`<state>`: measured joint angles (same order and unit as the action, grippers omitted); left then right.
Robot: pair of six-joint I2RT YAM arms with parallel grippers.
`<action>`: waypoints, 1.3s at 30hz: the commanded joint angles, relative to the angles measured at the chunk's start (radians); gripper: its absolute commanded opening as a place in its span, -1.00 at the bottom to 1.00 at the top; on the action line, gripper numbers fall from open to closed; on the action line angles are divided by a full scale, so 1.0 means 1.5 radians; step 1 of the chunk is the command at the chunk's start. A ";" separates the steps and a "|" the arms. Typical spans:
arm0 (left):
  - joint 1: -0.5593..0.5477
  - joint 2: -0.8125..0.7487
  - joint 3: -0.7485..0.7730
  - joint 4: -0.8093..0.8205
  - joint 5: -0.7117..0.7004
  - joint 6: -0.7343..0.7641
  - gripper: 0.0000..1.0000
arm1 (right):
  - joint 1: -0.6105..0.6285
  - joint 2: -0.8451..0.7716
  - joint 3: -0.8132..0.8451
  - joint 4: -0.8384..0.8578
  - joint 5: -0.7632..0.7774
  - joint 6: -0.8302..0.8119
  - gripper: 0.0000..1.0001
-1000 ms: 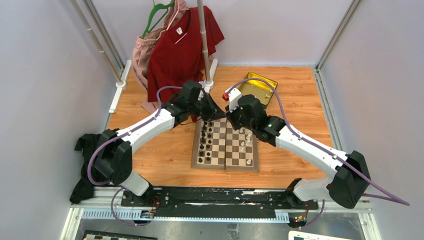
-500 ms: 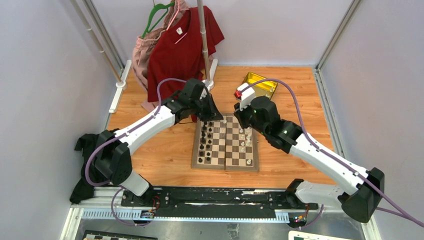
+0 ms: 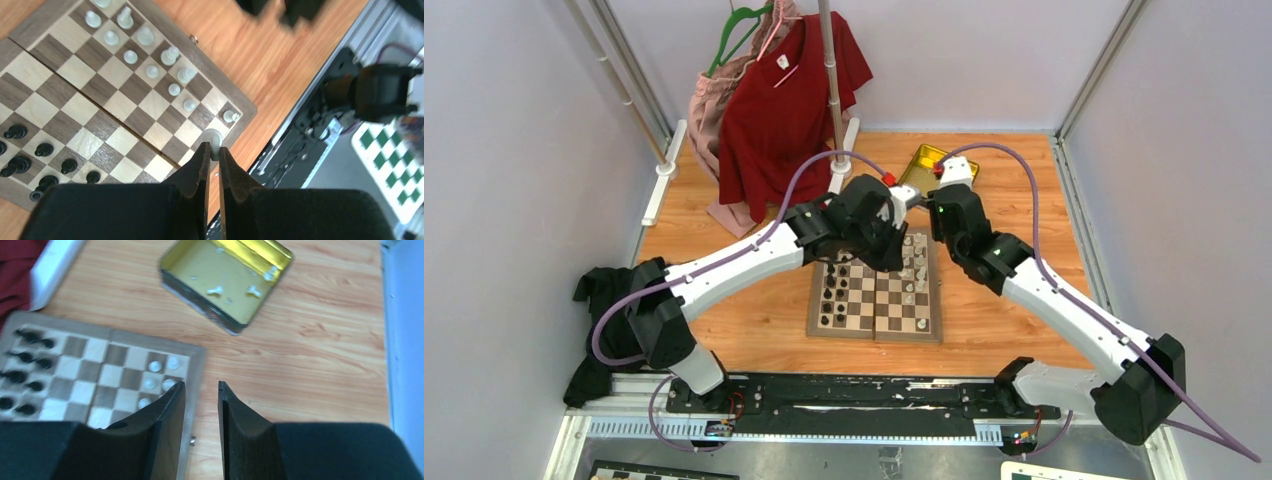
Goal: Set up the chess pieces on the board
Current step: Place the chess piece on the chessboard.
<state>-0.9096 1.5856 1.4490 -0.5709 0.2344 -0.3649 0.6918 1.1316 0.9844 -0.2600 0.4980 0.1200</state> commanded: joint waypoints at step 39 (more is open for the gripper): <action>-0.192 0.213 0.092 0.001 -0.143 0.270 -1.00 | -0.370 0.242 0.082 0.018 -0.124 0.182 -0.28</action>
<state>-1.1873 1.8801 1.5539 -0.5842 0.0547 0.0280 0.1562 1.4868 1.0893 -0.2554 0.3126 0.3832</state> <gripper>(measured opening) 0.123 0.363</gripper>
